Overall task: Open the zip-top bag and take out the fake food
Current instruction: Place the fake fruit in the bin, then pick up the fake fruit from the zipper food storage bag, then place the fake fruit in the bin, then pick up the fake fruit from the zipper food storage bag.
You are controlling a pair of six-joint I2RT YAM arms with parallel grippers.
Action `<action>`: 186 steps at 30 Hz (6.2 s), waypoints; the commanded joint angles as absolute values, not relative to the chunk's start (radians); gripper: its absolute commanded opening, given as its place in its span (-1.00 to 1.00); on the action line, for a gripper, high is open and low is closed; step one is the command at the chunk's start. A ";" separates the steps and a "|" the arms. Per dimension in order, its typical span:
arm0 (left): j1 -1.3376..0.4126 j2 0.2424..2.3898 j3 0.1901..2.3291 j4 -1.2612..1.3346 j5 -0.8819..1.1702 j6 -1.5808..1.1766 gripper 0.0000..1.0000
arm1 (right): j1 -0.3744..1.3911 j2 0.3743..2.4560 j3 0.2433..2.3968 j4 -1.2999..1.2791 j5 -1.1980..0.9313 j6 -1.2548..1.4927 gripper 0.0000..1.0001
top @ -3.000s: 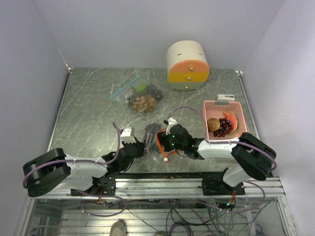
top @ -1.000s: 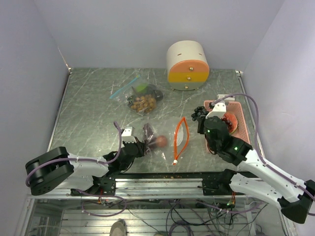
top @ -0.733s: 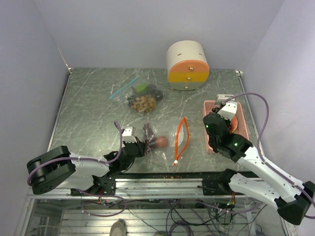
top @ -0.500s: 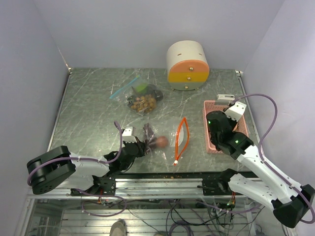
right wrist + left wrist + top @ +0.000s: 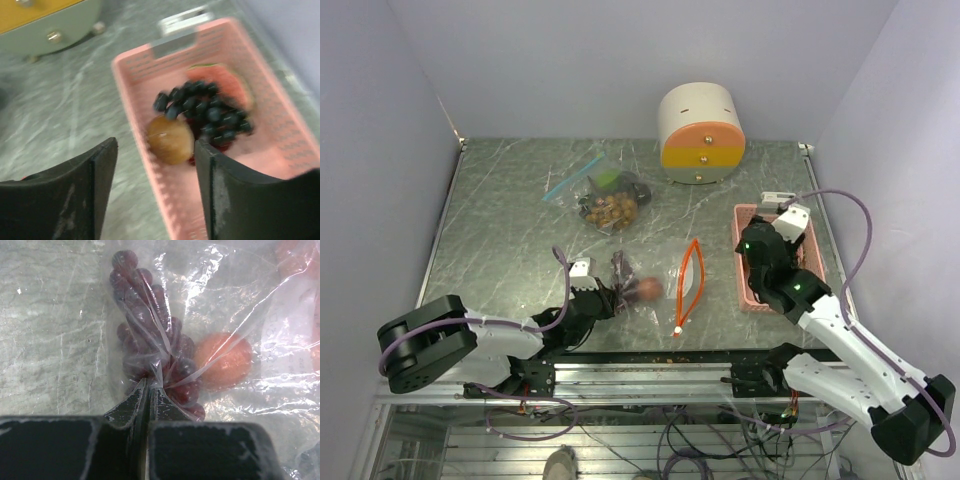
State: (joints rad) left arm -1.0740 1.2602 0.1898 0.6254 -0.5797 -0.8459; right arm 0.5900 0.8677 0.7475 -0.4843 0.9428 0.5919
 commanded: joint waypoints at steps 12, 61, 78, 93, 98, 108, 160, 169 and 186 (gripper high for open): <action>-1.069 1.287 0.222 0.615 -0.553 -0.852 -0.80 | 0.616 0.841 0.475 0.000 0.057 0.725 -0.80; -1.068 1.249 0.213 0.572 -0.564 -0.845 -0.80 | 0.844 1.454 0.548 0.339 0.154 0.657 -0.11; -1.066 1.266 0.217 0.590 -0.549 -0.847 -0.81 | 0.739 0.792 0.536 -0.100 0.459 0.585 -0.18; -1.066 1.317 0.232 0.618 -0.534 -0.848 -0.81 | 0.643 0.824 0.637 -0.426 0.960 0.613 -0.12; -1.067 1.319 0.227 0.622 -0.536 -0.850 -0.80 | 0.632 0.836 0.647 -0.464 1.019 0.637 -0.10; -1.066 1.329 0.229 0.627 -0.532 -0.850 -0.81 | 0.627 0.844 0.647 -0.451 1.018 0.605 0.77; -1.067 1.285 0.229 0.587 -0.532 -0.838 -0.83 | 0.951 1.650 0.590 0.572 -0.125 0.699 0.16; -1.067 1.254 0.214 0.568 -0.545 -0.843 -0.82 | 0.954 1.584 0.585 0.485 -0.031 0.684 -0.96; -1.066 1.214 0.203 0.534 -0.568 -0.850 -0.80 | 0.905 1.227 0.556 0.154 0.245 0.598 -1.00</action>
